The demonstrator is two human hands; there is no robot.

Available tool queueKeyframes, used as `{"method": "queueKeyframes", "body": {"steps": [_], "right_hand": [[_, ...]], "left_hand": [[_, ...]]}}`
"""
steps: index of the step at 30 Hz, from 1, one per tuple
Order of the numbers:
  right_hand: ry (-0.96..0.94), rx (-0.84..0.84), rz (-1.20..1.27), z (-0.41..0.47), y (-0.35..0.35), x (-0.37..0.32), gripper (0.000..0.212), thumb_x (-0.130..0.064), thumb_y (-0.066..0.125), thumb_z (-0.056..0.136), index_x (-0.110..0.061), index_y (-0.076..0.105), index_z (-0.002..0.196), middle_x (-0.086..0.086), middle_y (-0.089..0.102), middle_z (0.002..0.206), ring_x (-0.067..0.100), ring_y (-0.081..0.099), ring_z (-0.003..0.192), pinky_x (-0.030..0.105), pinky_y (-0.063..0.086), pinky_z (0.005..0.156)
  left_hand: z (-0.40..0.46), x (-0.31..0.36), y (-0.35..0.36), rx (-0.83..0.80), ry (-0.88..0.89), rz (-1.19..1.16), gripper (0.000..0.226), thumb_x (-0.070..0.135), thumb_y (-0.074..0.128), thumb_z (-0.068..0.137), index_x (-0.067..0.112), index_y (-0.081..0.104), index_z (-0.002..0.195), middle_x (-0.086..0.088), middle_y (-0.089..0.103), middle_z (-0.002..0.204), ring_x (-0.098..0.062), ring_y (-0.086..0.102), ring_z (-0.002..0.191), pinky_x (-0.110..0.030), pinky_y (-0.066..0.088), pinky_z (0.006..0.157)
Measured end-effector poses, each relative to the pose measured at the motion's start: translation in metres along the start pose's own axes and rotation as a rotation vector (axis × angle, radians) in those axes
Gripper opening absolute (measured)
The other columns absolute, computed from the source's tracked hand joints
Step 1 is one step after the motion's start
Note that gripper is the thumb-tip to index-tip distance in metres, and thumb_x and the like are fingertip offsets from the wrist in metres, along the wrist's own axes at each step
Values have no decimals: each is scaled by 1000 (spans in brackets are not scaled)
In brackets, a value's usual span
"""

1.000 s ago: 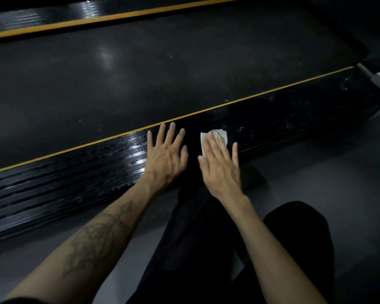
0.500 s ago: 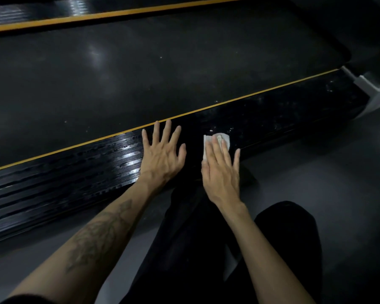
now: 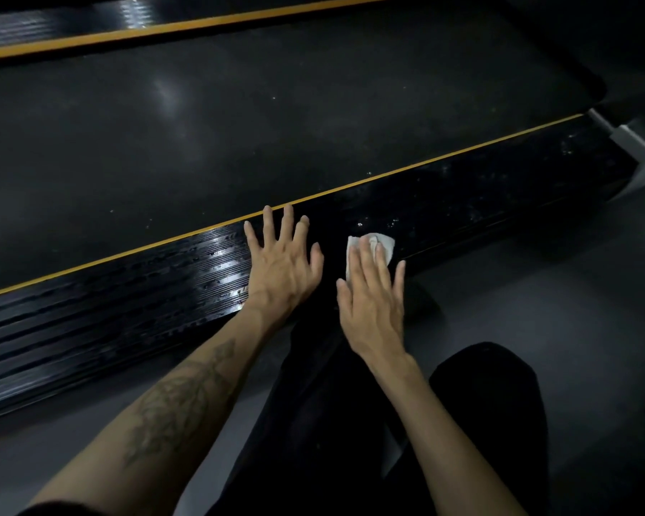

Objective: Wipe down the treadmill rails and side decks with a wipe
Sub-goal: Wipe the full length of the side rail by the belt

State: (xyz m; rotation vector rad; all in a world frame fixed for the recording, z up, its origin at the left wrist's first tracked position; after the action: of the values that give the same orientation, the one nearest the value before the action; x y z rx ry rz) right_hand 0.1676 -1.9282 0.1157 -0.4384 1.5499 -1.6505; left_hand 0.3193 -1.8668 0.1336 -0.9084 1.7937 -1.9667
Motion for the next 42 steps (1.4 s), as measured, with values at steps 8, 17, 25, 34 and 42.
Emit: {"method": "queueKeyframes", "body": {"steps": [8,17,25,34,42], "right_hand": [[23,11,-2,14,-8,18,61,-42,18,108,-18,20,164,0,14,172,17,8,159,58,4,127],[-138,-41,7,35,-7,14,58,-43,22,108,-21,30,162,-2,22,170,16,17,158,55,4,128],[-122,-61,-24,26,-6,4,64,-47,20,108,-15,23,164,5,18,171,21,12,159,54,6,128],[-25,-67,-14,33,-7,7,66,-47,17,106,-17,19,164,3,14,172,19,8,159,52,-1,127],[-72,-95,-47,55,-11,19,65,-45,16,105,-18,24,163,1,19,171,20,15,158,54,1,127]], "left_hand": [[2,4,-1,15,-17,-4,71,51,20,95,13,39,153,-14,20,169,-39,2,158,-66,1,123],[4,4,2,23,-11,-8,72,54,19,98,22,26,162,-7,11,172,-31,-4,159,-62,-4,124],[4,4,3,32,-16,-6,76,56,14,95,22,27,161,-7,12,172,-32,-2,159,-63,-1,125],[5,6,0,14,-23,-25,77,57,12,94,22,26,162,-6,10,173,-31,-4,159,-62,-1,125],[6,6,1,32,-22,-23,76,56,14,94,22,29,161,-6,13,172,-32,-1,159,-62,-1,125]]}}
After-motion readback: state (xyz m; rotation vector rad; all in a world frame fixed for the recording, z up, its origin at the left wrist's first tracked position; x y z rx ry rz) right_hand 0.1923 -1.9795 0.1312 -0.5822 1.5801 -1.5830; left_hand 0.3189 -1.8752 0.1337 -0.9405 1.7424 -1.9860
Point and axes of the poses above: each hand's wrist, its own z-axis towards the middle knuckle, its own y-axis out of the palm, x = y × z, the point moved 5 cm from there along z, towards the middle knuckle
